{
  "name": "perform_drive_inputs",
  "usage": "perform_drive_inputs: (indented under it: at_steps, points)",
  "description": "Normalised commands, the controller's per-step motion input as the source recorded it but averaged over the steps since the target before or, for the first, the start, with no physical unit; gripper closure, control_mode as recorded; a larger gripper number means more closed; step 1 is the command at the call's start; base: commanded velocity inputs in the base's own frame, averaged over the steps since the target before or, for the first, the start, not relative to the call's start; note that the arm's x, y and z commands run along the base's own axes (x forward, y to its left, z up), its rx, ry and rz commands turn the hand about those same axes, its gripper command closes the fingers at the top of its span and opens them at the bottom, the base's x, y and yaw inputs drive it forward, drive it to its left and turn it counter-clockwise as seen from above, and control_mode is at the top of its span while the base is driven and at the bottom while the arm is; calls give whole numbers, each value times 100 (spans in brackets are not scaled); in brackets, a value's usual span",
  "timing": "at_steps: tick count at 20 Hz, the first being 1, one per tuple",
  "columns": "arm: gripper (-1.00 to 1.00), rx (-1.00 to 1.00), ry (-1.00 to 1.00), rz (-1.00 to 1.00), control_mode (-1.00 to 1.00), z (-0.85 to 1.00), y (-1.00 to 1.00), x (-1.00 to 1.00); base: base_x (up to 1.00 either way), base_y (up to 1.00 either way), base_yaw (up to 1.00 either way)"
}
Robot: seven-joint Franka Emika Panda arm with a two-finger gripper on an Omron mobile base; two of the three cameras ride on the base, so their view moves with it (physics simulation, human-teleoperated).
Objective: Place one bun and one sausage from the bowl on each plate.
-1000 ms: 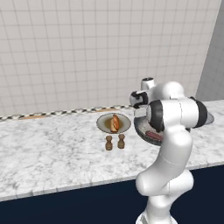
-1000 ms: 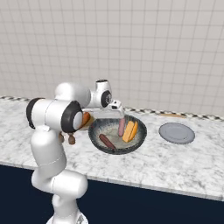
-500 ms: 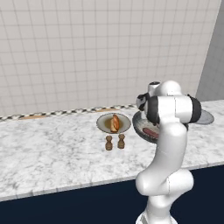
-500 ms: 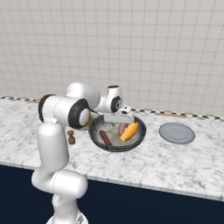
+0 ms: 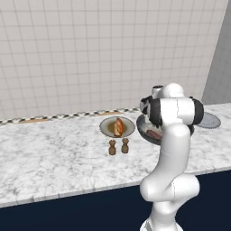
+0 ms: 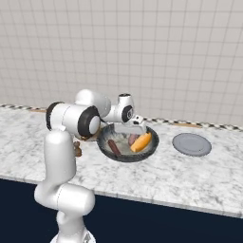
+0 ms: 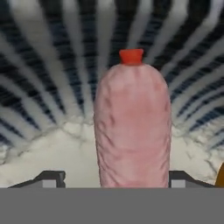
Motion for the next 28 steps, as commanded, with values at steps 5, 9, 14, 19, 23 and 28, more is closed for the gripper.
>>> perform_drive_inputs:
  at_steps: [5,9,14,19,23,28]
  points:
    - [100,0,-2,0,-100,11,0,-8,0,0,0]
    - [100,0,-18,-5,-100,97,48,-34,0,0,0]
    - [100,0,-6,-6,-100,99,100,-9,0,0,0]
    - [100,0,2,-4,-100,64,100,0,0,0,0]
    - [100,-1,14,-1,-100,-4,100,0,0,0,0]
    - [100,0,8,7,-100,-45,46,19,0,0,0]
